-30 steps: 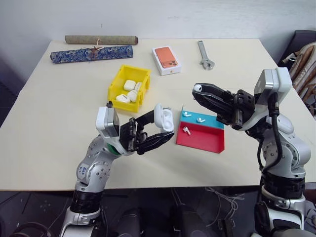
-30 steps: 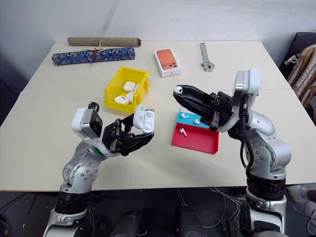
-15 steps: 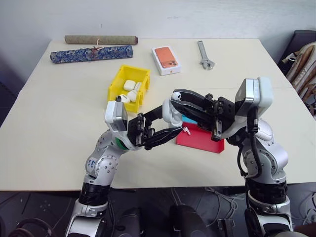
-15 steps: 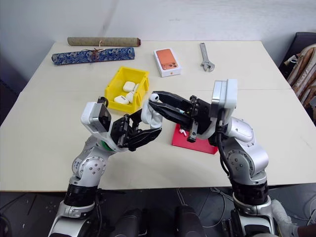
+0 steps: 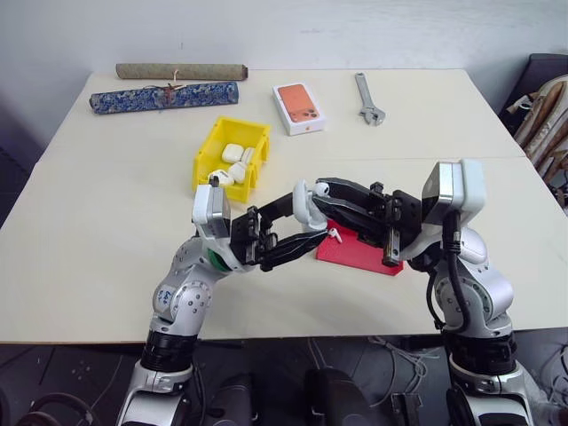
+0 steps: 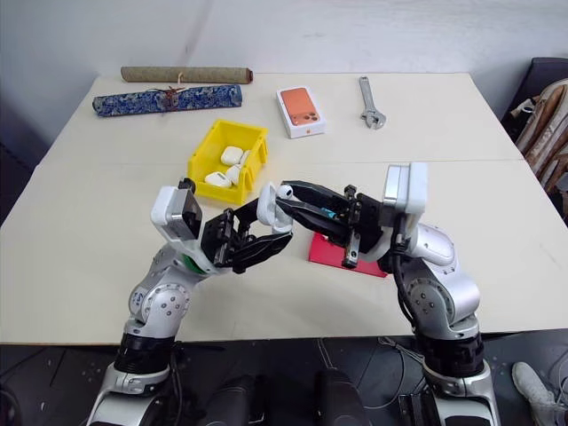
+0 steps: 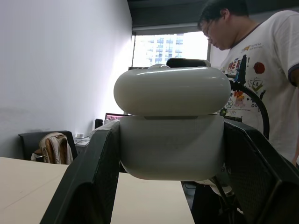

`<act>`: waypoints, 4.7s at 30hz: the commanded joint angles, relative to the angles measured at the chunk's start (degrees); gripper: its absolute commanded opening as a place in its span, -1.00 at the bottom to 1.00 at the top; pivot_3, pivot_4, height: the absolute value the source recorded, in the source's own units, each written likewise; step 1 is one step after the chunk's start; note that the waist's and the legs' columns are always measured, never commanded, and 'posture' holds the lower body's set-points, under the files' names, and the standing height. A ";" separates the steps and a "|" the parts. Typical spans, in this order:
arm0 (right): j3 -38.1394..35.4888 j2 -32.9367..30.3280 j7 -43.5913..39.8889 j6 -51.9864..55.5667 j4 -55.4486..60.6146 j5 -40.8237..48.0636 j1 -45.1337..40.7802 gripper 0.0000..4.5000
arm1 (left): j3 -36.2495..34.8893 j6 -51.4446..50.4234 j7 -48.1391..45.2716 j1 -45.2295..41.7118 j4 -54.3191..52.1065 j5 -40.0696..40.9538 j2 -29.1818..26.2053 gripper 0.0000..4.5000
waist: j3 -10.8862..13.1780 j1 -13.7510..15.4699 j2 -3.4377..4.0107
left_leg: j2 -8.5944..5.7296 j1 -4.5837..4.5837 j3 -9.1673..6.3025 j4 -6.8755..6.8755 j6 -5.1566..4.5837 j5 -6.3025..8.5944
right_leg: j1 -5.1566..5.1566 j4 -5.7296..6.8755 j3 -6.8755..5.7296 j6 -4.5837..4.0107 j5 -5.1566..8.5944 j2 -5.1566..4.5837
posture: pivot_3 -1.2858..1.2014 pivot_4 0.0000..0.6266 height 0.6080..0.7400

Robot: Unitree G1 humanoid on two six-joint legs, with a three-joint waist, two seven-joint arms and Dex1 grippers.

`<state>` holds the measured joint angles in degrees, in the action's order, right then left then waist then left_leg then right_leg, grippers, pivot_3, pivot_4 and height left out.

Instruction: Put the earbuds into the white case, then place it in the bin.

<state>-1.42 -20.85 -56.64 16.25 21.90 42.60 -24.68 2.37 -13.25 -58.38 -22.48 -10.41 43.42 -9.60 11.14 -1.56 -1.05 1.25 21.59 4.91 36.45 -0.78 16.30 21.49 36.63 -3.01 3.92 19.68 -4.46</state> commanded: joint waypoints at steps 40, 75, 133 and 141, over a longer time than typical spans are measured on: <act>-1.03 -5.00 1.64 7.23 1.31 2.57 -1.78 -0.79 | 0.85 3.04 0.35 -0.47 -2.94 -1.42 3.04 0.24 | 0.00 0.07 0.00 | 0.00 0.06 -0.02 -0.06 -0.09 0.05 | 0.01 -0.13 -0.02 0.00 0.00 0.00 | 0.03 -0.52 1.00; -30.08 -23.93 -5.46 -12.23 -23.56 -11.37 30.45 0.98 | -3.27 3.26 -1.53 5.70 -3.74 -1.81 -3.41 0.24 | 0.00 1.95 -0.01 | -0.05 0.18 -0.01 -0.16 -0.17 0.07 | -0.13 -0.68 -0.06 0.16 -0.09 0.02 | 0.03 -0.52 1.00; 24.55 -12.96 -17.33 -33.65 -88.57 -60.10 -46.99 -0.55 | -4.04 3.90 3.61 12.00 -9.44 -1.85 -5.82 0.24 | 0.03 -0.25 0.19 | 0.25 0.20 0.38 0.62 0.00 0.14 | 0.09 -0.11 -0.08 0.09 -0.20 0.05 | 0.03 -0.52 1.00; 24.17 -12.21 -16.03 -33.87 -90.54 -61.50 -47.20 -0.55 | -4.71 3.73 4.00 11.70 -9.53 -1.26 -6.87 0.24 | 0.04 -0.25 0.20 | 0.26 0.20 0.38 0.63 0.02 0.15 | 0.10 -0.09 -0.08 0.09 -0.20 0.05 | 0.03 -0.52 1.00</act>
<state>23.42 -32.93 -72.89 -17.48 -68.07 -18.47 -71.04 -1.71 -9.89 -54.55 -10.59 -17.44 41.20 -16.27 11.17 -1.81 -0.85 1.50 21.79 5.30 37.08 -0.76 16.45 21.59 36.54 -3.09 4.01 19.48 -4.42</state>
